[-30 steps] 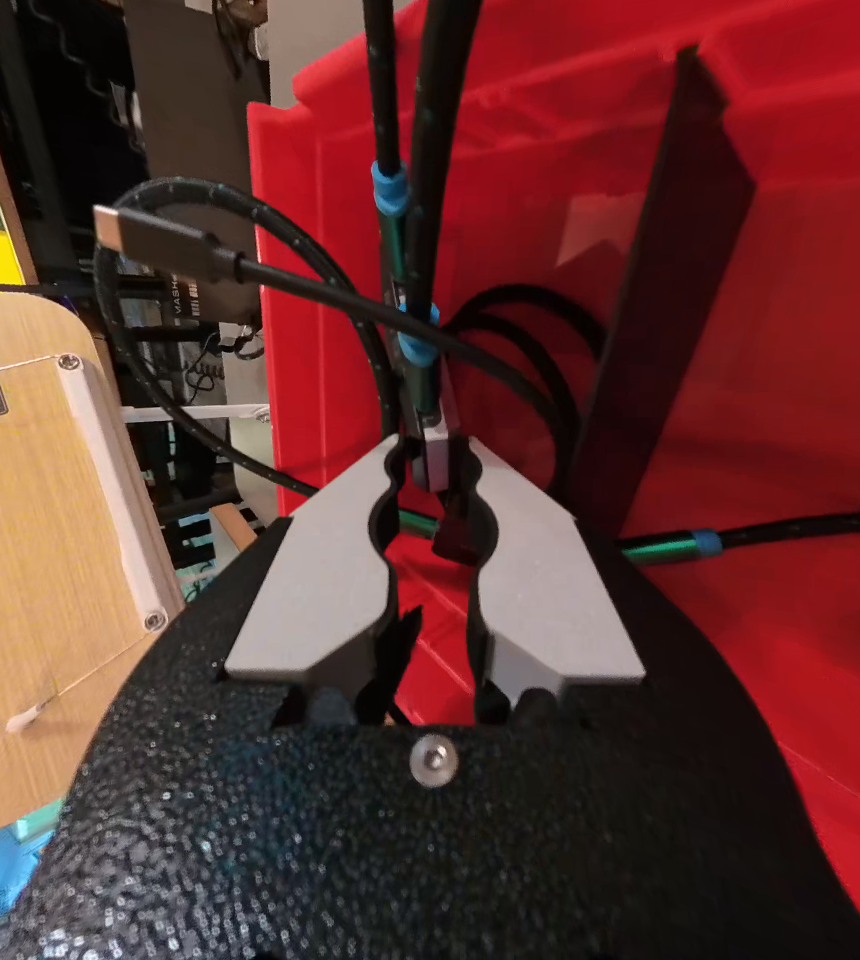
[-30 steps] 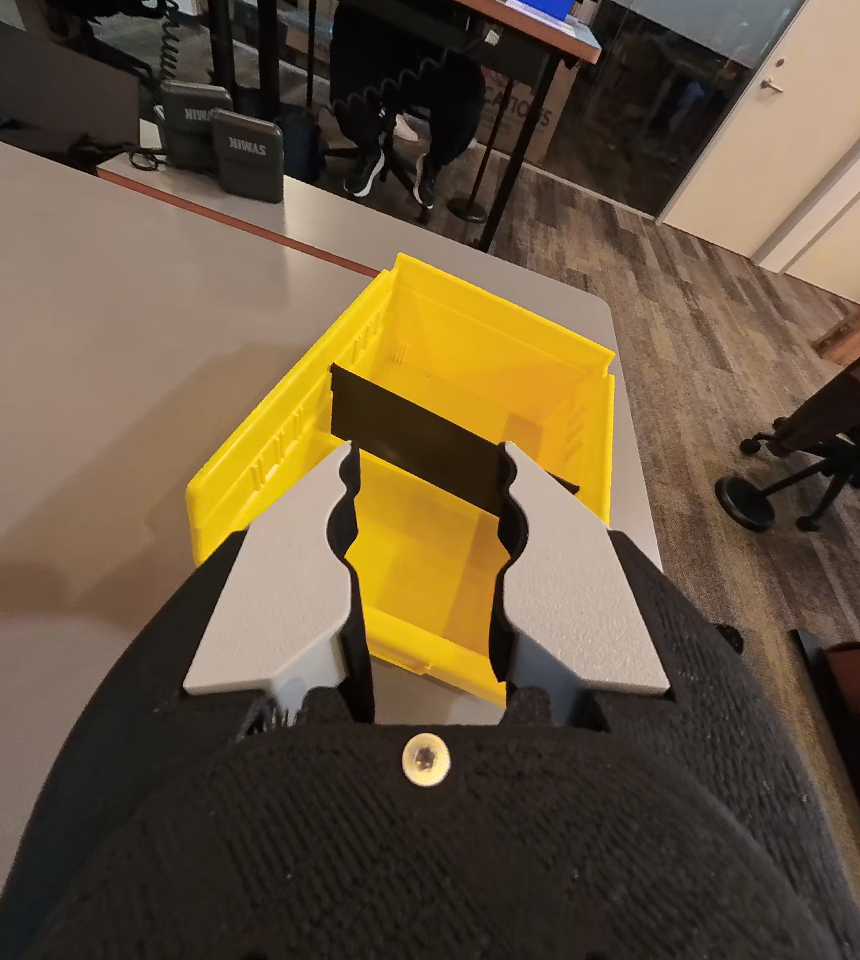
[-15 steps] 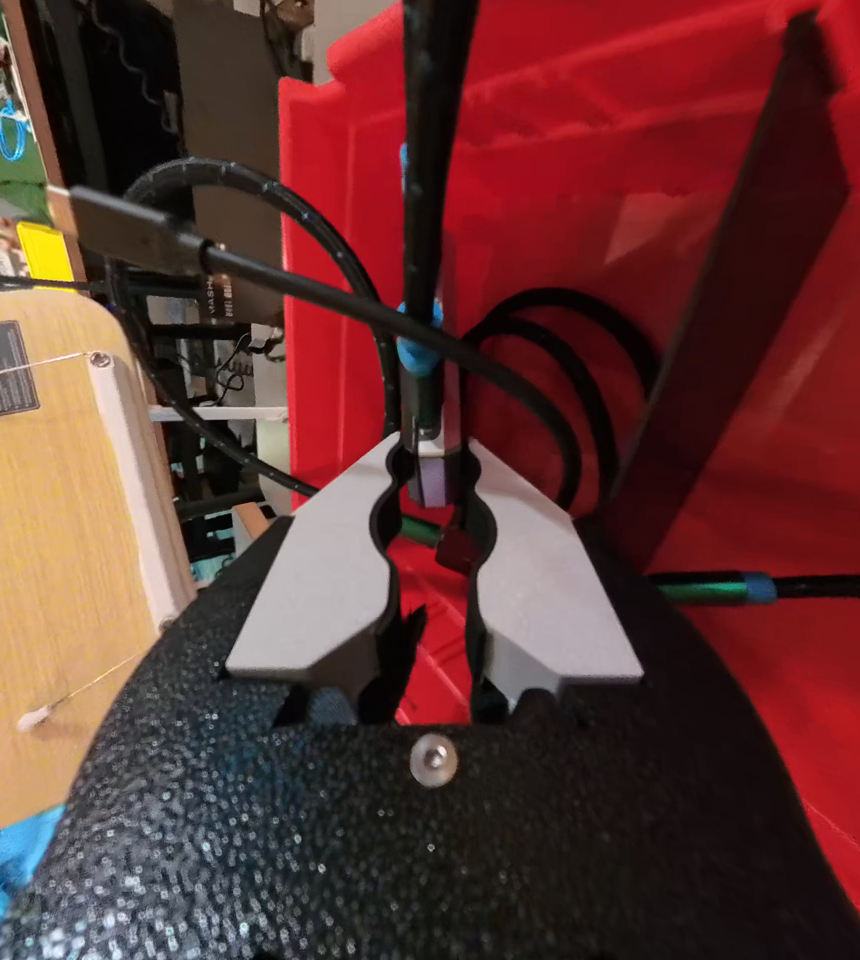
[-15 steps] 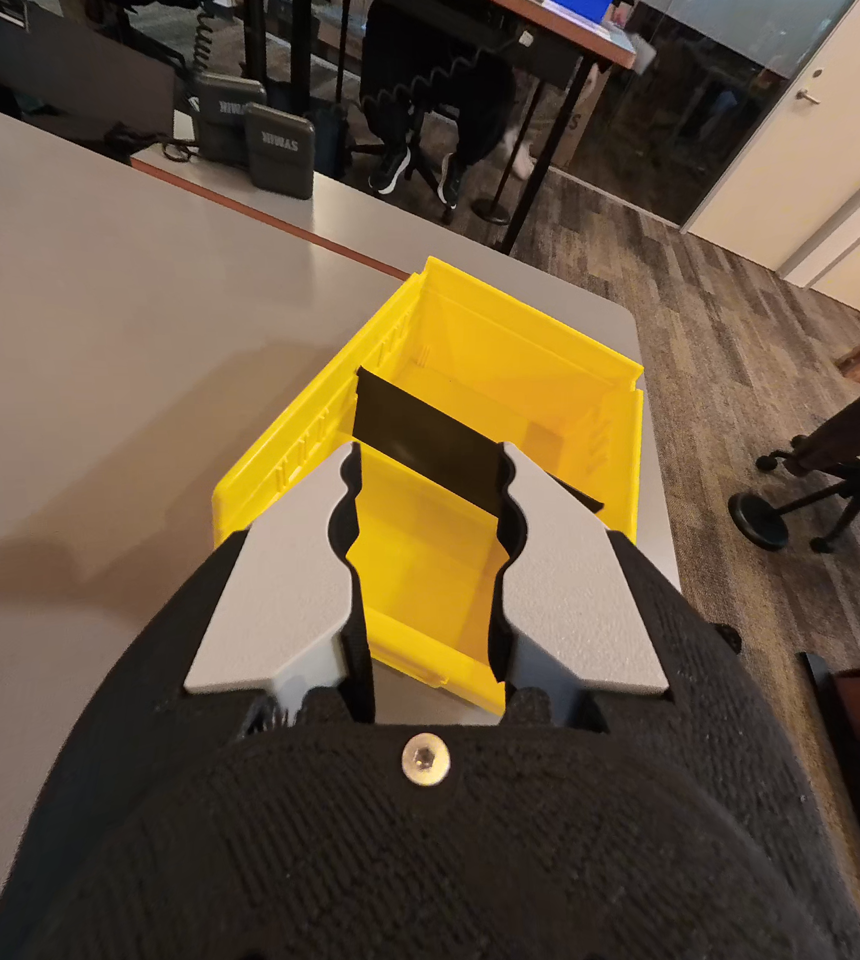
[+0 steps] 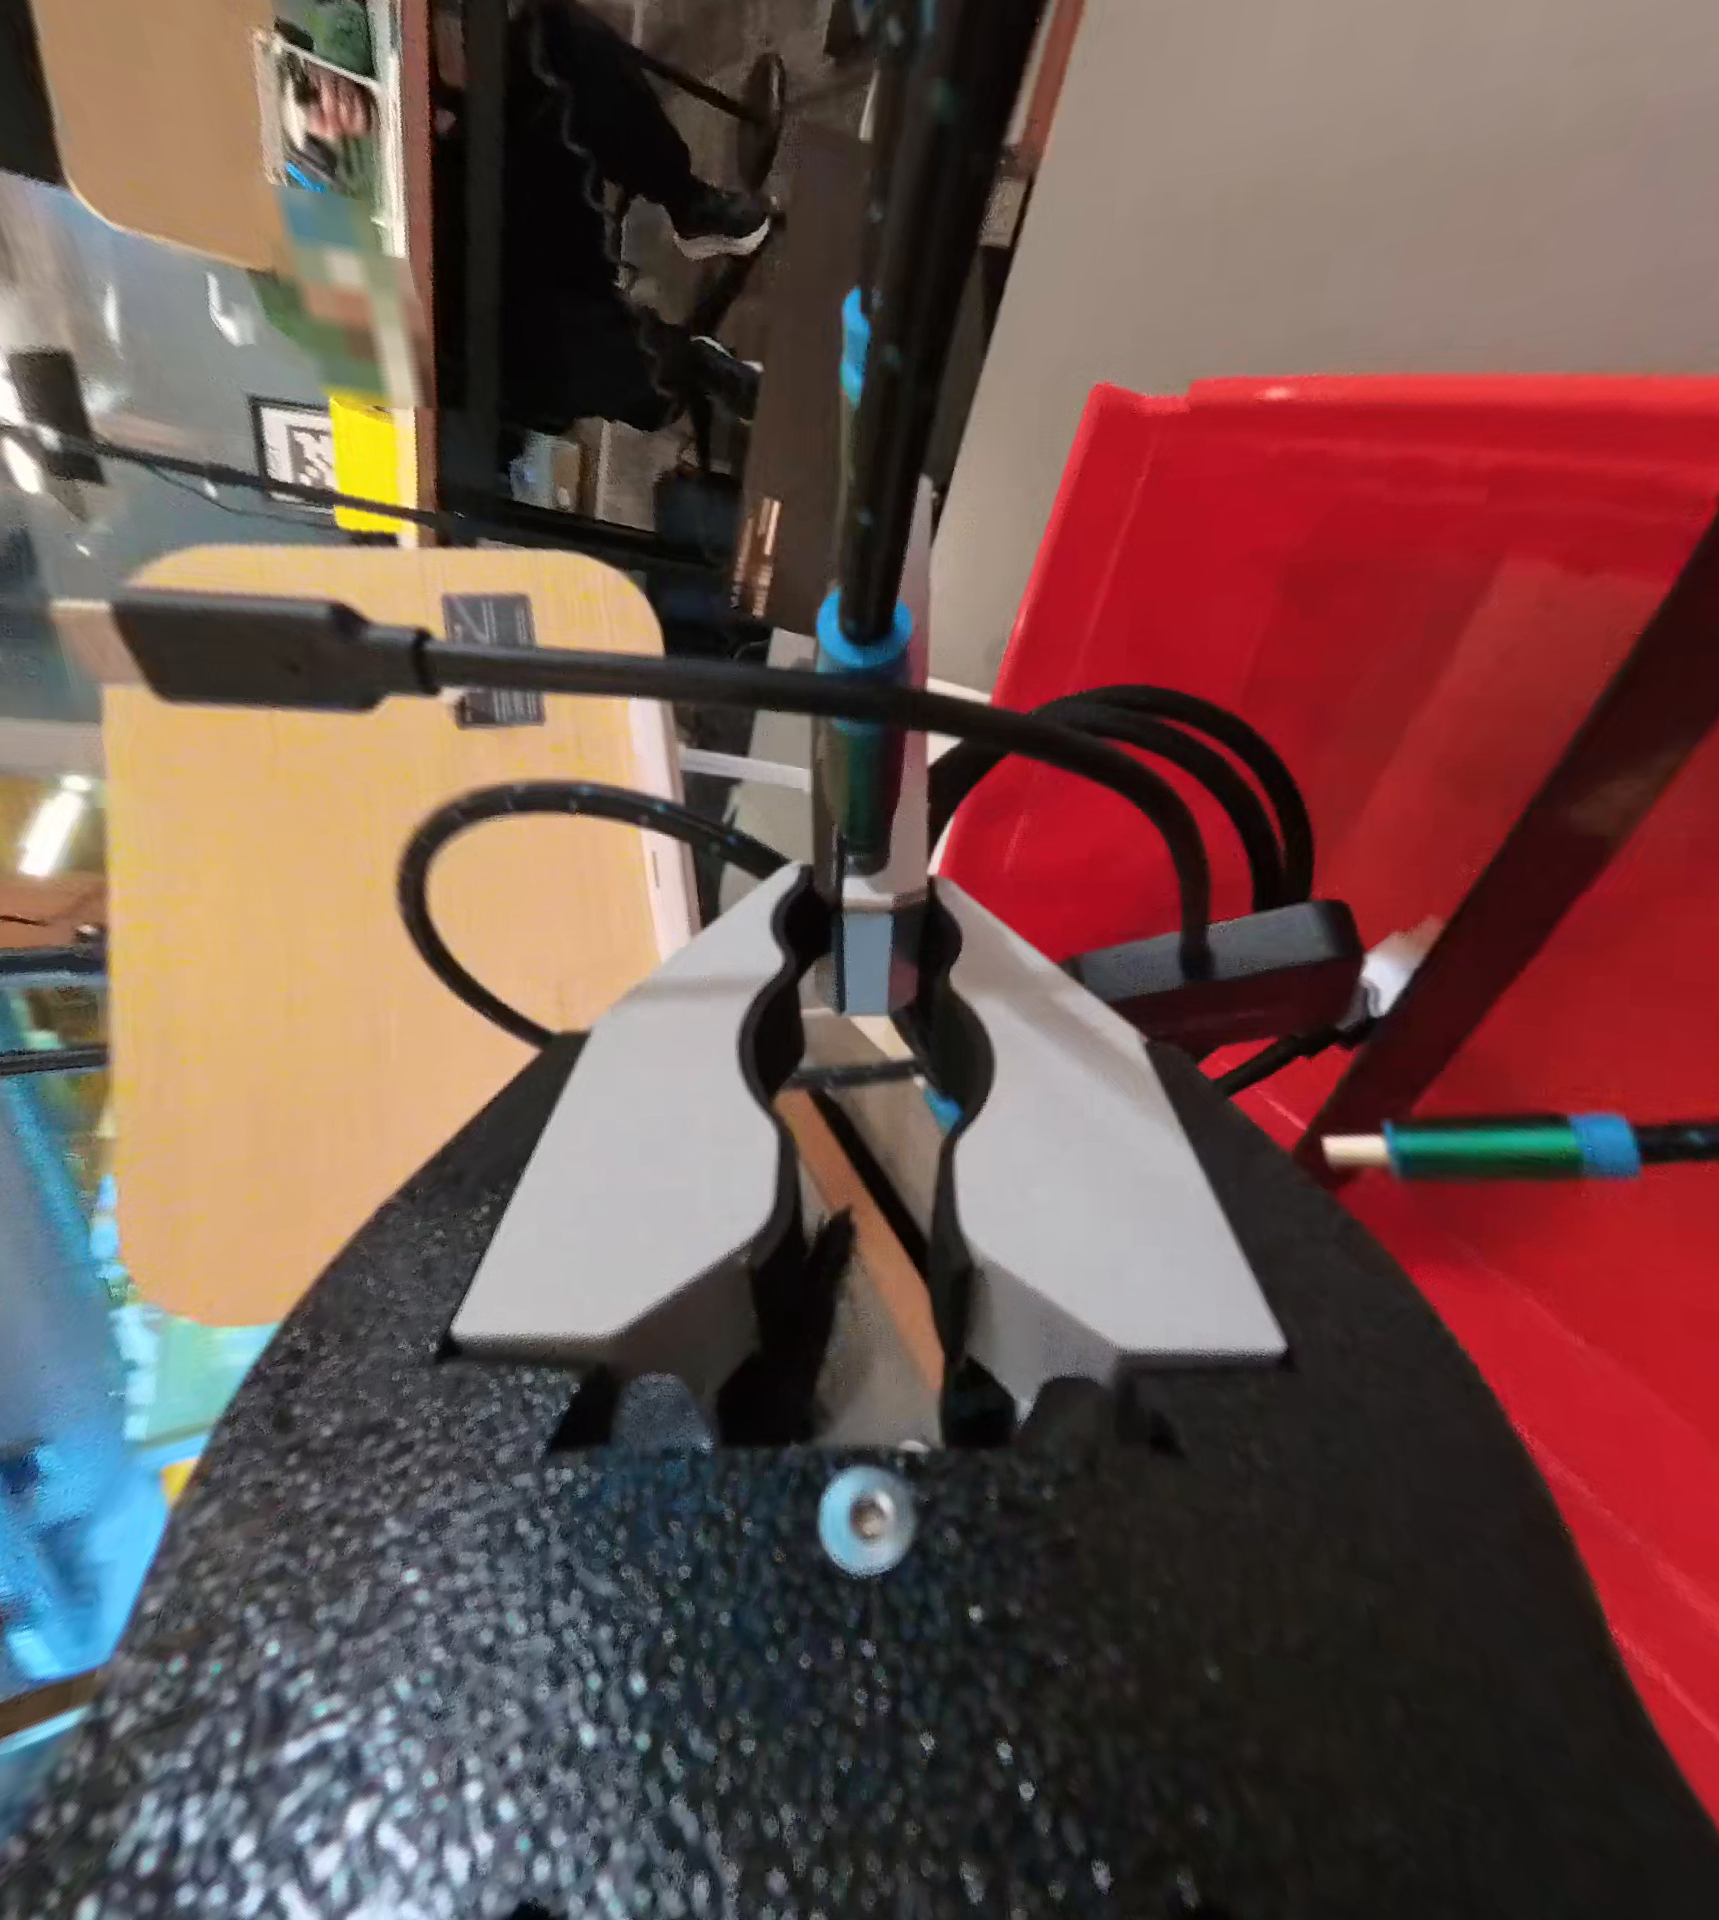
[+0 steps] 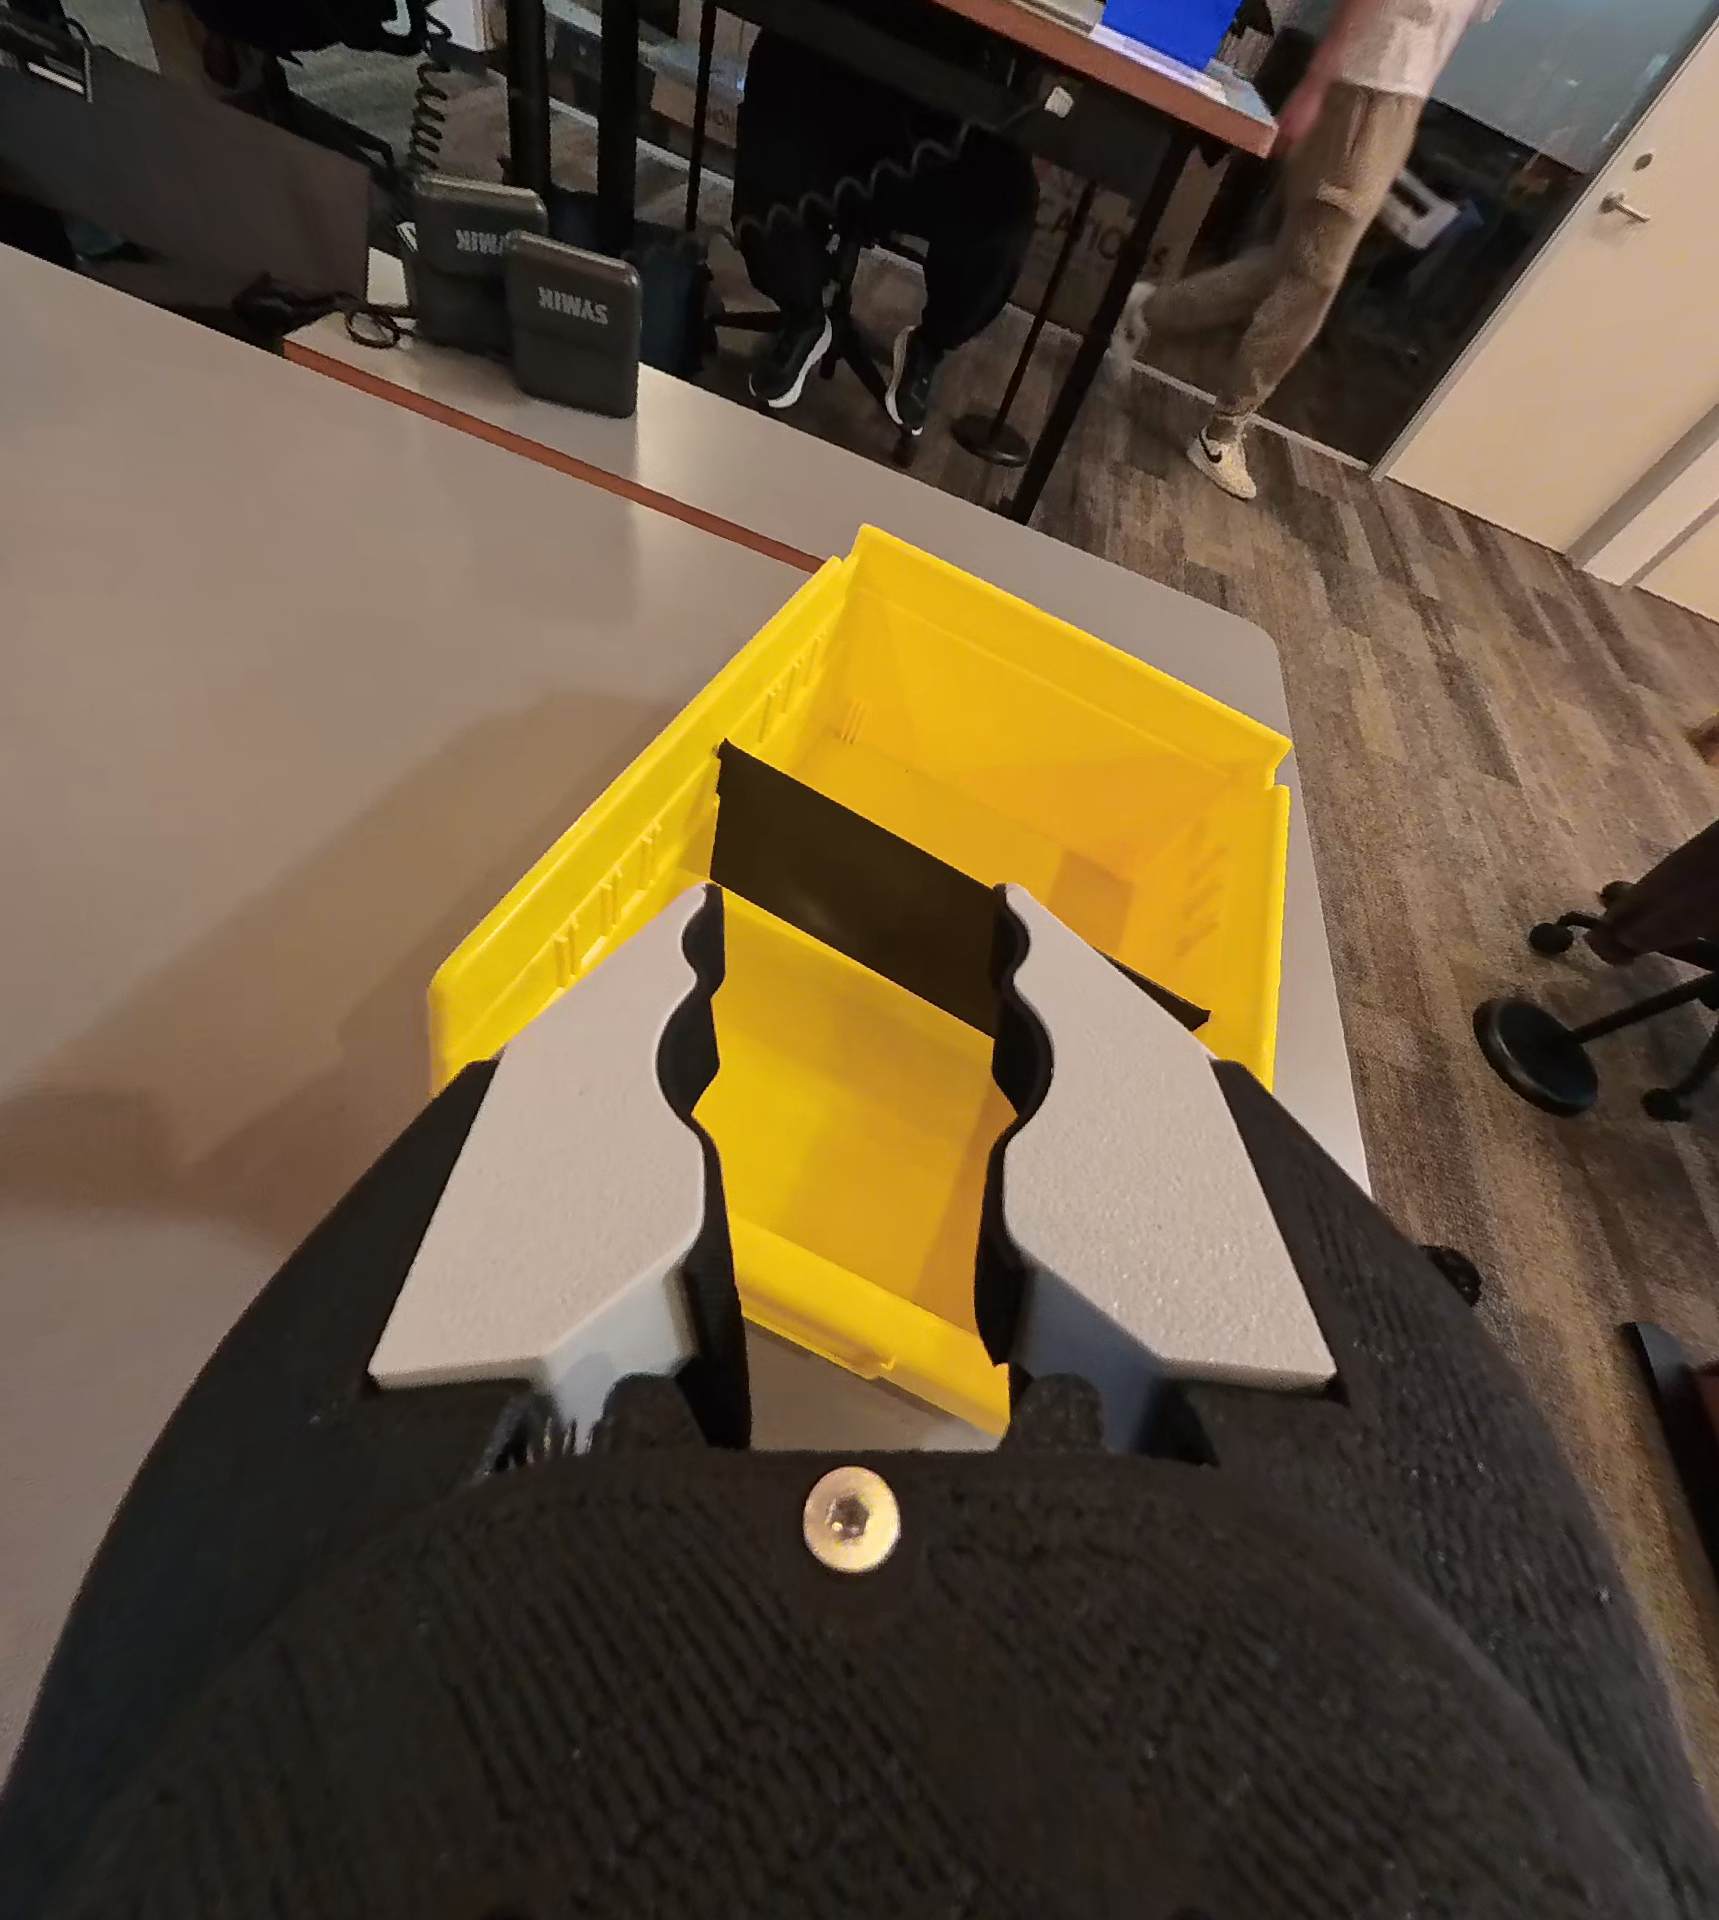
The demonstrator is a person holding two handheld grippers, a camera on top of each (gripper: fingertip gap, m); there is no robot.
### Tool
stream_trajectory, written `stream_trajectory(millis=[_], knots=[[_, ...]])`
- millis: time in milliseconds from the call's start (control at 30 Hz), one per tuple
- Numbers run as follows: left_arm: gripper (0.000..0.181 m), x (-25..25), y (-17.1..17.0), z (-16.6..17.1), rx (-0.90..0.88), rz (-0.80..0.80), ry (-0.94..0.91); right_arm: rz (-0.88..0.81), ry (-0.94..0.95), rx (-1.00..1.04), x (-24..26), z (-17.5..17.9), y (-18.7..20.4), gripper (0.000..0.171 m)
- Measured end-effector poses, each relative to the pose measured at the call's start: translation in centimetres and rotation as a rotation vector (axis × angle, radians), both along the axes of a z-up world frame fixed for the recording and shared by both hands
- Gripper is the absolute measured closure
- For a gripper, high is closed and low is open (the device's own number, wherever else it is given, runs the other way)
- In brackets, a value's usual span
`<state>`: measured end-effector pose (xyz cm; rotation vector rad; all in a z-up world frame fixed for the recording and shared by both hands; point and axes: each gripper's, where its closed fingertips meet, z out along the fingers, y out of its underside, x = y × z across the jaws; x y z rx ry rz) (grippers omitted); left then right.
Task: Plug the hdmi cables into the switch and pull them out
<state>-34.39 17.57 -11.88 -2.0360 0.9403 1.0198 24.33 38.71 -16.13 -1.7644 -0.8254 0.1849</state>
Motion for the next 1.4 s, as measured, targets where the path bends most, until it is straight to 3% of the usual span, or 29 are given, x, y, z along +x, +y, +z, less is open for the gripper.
stream_trajectory(millis=[567,733,867,1033,1133,1267,1400], knots=[[0.164,-0.6,1.1,5.3,0.348,0.086,-0.476,0.009,0.033,0.013,0.5,0.6,-0.3,0.122],[0.165,-0.3,1.0,7.6,0.475,0.069,-0.439,0.024,0.031,0.027,0.0,0.9,-0.6,0.122],[0.165,1.4,0.8,13.2,0.664,0.036,-0.356,0.036,0.029,0.041,-0.6,1.2,-0.8,0.123],[0.164,7.1,0.6,20.7,0.820,-0.091,-0.347,0.039,0.011,0.051,-0.9,1.3,-0.8,0.123],[0.165,12.8,1.3,22.4,0.809,-0.222,-0.398,0.048,0.011,0.082,-1.4,1.8,-0.9,0.124],[0.164,20.6,2.7,20.7,0.728,-0.392,-0.485,0.140,0.005,0.158,-3.2,2.9,-2.1,0.123],[0.165,26.4,4.6,15.6,0.671,-0.495,-0.504,0.263,0.000,0.239,-5.9,3.7,-3.6,0.123]])
